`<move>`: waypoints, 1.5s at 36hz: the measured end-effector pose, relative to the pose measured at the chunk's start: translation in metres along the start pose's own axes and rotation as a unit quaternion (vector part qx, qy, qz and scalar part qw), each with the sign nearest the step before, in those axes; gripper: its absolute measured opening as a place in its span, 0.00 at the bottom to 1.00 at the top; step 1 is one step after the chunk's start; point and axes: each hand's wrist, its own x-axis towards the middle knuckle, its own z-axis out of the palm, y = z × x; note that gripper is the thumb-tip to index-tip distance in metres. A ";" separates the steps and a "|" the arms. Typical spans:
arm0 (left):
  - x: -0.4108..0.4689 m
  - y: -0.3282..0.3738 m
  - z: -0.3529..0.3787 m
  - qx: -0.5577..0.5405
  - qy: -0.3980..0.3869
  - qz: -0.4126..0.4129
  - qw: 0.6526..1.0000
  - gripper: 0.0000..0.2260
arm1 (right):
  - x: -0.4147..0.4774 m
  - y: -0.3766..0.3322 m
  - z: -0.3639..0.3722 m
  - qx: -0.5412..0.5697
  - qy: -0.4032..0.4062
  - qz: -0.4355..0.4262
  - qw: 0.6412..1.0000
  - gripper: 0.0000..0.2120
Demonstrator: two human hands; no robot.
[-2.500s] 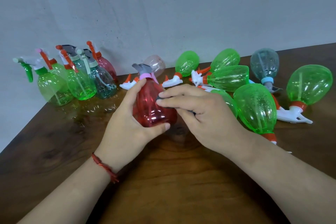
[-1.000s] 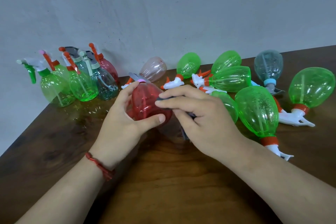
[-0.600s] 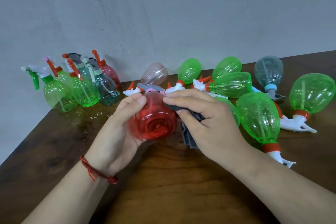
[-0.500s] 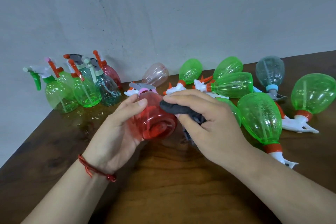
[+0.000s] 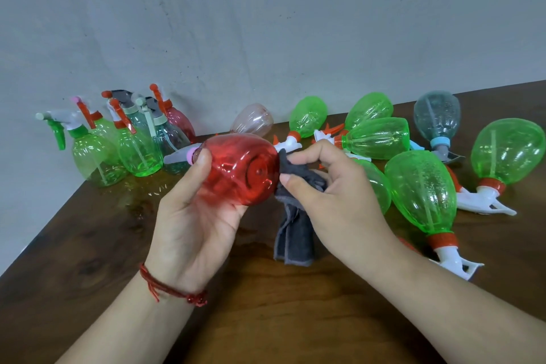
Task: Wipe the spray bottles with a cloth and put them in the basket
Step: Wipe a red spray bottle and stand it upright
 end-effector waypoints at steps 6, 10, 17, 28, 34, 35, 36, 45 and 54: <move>0.001 -0.004 -0.001 -0.017 0.028 0.026 0.999 0.22 | -0.003 0.005 0.007 0.098 -0.009 0.119 0.988 0.08; -0.001 0.000 0.001 0.036 0.018 0.058 0.998 0.16 | -0.007 -0.001 0.012 0.209 -0.039 0.204 0.956 0.06; 0.002 0.002 -0.004 0.171 0.005 0.084 0.982 0.28 | -0.003 -0.001 0.009 0.217 -0.022 0.198 0.956 0.07; 0.006 -0.003 -0.008 0.267 0.048 0.070 0.960 0.34 | -0.006 0.000 -0.005 -0.104 -0.061 -0.180 0.976 0.11; 0.006 -0.004 -0.010 0.248 0.060 0.074 0.964 0.45 | -0.005 0.007 -0.006 -0.161 -0.061 -0.197 0.965 0.14; 0.006 -0.003 -0.011 0.245 0.059 0.074 0.965 0.44 | -0.004 0.008 -0.007 -0.159 -0.057 -0.189 0.968 0.13; 0.007 -0.003 -0.012 0.239 0.060 0.074 0.966 0.44 | -0.004 0.008 -0.007 -0.151 -0.048 -0.173 0.972 0.13; 0.011 -0.002 -0.019 0.141 0.088 0.045 0.985 0.35 | -0.001 0.005 0.004 0.096 -0.032 0.146 0.984 0.09; 0.009 -0.005 -0.011 0.109 0.098 0.069 0.987 0.34 | -0.010 0.010 0.010 -0.054 -0.021 0.062 0.996 0.10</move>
